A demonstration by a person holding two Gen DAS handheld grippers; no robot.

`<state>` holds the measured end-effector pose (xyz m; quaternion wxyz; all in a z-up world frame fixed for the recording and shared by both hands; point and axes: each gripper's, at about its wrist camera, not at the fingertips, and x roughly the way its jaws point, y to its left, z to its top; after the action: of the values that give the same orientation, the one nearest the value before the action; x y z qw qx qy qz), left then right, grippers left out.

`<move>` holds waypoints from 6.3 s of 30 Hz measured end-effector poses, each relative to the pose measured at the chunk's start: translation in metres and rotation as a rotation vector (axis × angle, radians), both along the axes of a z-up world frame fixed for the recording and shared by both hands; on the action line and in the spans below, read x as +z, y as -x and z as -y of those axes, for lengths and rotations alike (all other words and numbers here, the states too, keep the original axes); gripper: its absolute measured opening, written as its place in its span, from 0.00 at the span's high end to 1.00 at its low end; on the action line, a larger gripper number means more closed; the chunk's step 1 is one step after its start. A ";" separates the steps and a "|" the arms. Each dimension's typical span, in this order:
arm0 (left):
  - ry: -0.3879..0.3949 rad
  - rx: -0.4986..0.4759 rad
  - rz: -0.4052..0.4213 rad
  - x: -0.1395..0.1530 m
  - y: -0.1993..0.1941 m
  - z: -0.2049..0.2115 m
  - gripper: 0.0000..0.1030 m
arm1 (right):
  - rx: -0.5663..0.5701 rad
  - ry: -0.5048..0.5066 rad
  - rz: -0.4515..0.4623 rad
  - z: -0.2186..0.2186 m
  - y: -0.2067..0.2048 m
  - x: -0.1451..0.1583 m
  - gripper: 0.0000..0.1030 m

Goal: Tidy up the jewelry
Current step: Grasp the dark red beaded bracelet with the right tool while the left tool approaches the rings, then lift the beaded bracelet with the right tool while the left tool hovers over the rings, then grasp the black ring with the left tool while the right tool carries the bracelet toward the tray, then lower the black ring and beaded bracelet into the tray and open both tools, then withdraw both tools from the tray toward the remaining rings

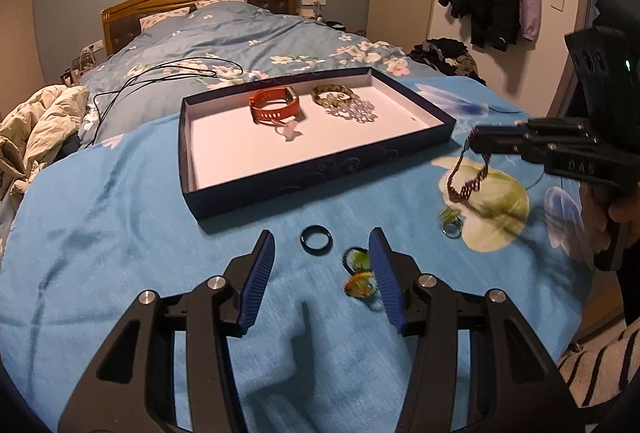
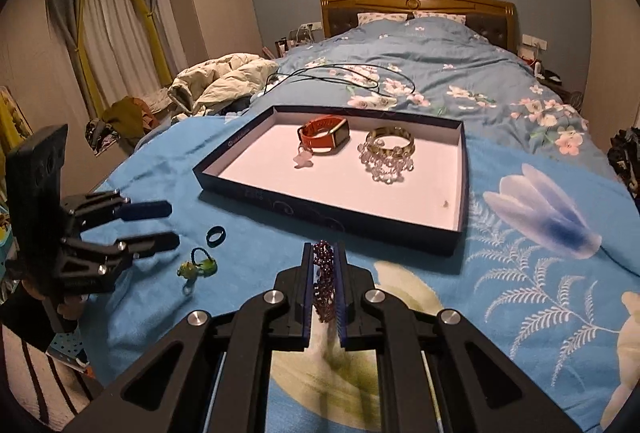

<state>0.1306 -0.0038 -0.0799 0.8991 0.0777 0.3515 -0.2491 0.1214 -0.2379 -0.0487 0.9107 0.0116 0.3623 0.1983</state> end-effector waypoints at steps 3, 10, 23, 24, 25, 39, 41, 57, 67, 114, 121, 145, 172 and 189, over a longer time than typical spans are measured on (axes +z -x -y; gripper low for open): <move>-0.002 -0.014 -0.006 -0.002 0.004 0.001 0.53 | -0.011 -0.012 0.013 0.002 0.001 0.004 0.92; -0.018 -0.046 -0.032 -0.011 0.009 0.011 0.55 | -0.016 -0.015 0.035 0.001 0.003 0.009 0.92; -0.029 -0.055 -0.078 -0.021 -0.003 0.020 0.60 | -0.009 -0.042 0.022 0.000 0.004 0.005 0.92; -0.031 -0.051 -0.081 -0.022 -0.005 0.021 0.60 | -0.008 -0.045 0.021 0.000 0.004 0.004 0.92; -0.029 -0.046 -0.083 -0.022 -0.007 0.020 0.60 | -0.008 -0.047 0.020 0.000 0.004 0.004 0.92; 0.013 0.024 -0.116 -0.020 -0.036 0.008 0.64 | -0.008 -0.063 0.015 0.000 0.003 0.002 0.92; 0.028 0.033 -0.129 -0.020 -0.041 0.006 0.64 | -0.008 -0.063 0.012 -0.001 0.002 0.000 0.92; 0.012 0.027 -0.119 -0.018 -0.052 0.010 0.64 | 0.000 -0.072 0.004 -0.003 -0.002 -0.002 0.92; -0.037 -0.001 -0.127 -0.025 -0.048 0.002 0.68 | 0.003 -0.076 0.002 -0.003 -0.004 -0.003 0.92; 0.045 0.007 -0.004 0.028 -0.101 0.036 0.80 | 0.018 -0.071 0.056 -0.006 -0.087 0.024 0.92; 0.036 0.013 -0.029 0.019 -0.123 0.047 0.80 | 0.015 -0.060 0.010 -0.011 -0.114 0.010 0.92; 0.002 0.048 -0.170 -0.031 -0.177 0.070 0.81 | -0.085 -0.043 -0.113 0.002 -0.167 -0.028 0.90; -0.021 0.035 0.041 0.016 -0.076 0.028 0.53 | 0.025 -0.044 -0.010 -0.005 -0.065 0.006 0.69; -0.089 -0.046 -0.063 -0.025 0.001 0.020 0.53 | 0.158 -0.017 -0.127 -0.053 0.001 -0.039 0.69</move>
<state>0.1295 -0.0238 -0.1051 0.8773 0.1175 0.3885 -0.2560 0.1206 -0.1851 -0.0874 0.8672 0.0033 0.4175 0.2713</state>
